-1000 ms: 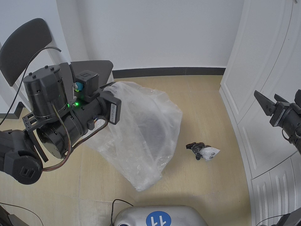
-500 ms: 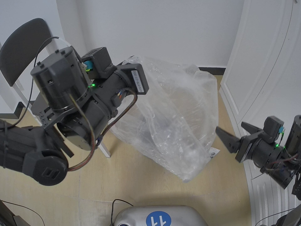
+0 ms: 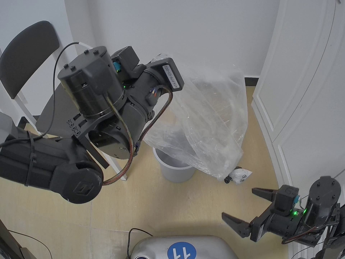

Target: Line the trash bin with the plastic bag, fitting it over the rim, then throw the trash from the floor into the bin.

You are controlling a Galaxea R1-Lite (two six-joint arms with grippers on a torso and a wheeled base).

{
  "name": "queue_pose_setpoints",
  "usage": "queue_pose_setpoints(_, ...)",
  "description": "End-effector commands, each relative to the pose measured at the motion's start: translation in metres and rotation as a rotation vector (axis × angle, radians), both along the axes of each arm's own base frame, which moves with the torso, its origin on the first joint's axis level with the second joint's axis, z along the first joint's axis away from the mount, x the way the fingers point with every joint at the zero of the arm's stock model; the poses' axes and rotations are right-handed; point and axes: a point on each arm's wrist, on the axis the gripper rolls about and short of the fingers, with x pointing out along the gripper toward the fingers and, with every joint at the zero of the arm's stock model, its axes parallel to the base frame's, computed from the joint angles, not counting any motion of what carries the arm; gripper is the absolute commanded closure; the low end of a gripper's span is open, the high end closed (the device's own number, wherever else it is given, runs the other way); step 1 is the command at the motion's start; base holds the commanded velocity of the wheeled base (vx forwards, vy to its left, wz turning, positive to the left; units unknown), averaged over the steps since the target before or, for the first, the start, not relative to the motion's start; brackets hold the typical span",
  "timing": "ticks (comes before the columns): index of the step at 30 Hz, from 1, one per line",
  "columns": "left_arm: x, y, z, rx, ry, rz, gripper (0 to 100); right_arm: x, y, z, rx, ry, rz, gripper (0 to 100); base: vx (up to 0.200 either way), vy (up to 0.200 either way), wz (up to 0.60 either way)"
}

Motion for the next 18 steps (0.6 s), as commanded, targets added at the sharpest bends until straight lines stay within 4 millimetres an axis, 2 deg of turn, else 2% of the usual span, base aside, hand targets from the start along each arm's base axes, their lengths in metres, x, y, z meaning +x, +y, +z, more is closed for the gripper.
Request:
queue_pose_setpoints(1, 0.002, -0.003, 0.001, -0.008, -0.004, -0.001, 100, -0.003, 0.004, -0.021, -0.081, 0.063, 0.043, 0, 0.0, 0.0, 0.0)
queue_pose_setpoints(6, -0.01, -0.012, 0.004, -0.044, -0.011, -0.024, 100, 0.005, 0.018, -0.048, -0.138, 0.167, 0.035, 0, 0.0, 0.0, 0.0)
queue_pose_setpoints(11, -0.018, -0.019, 0.004, -0.055, -0.014, -0.038, 100, 0.015, 0.037, -0.064, -0.046, 0.222, -0.011, 0, 0.0, 0.0, 0.0)
queue_pose_setpoints(18, -0.024, -0.021, 0.007, -0.065, -0.013, -0.038, 100, 0.031, 0.059, -0.086, 0.053, 0.19, -0.05, 0, 0.0, 0.0, 0.0)
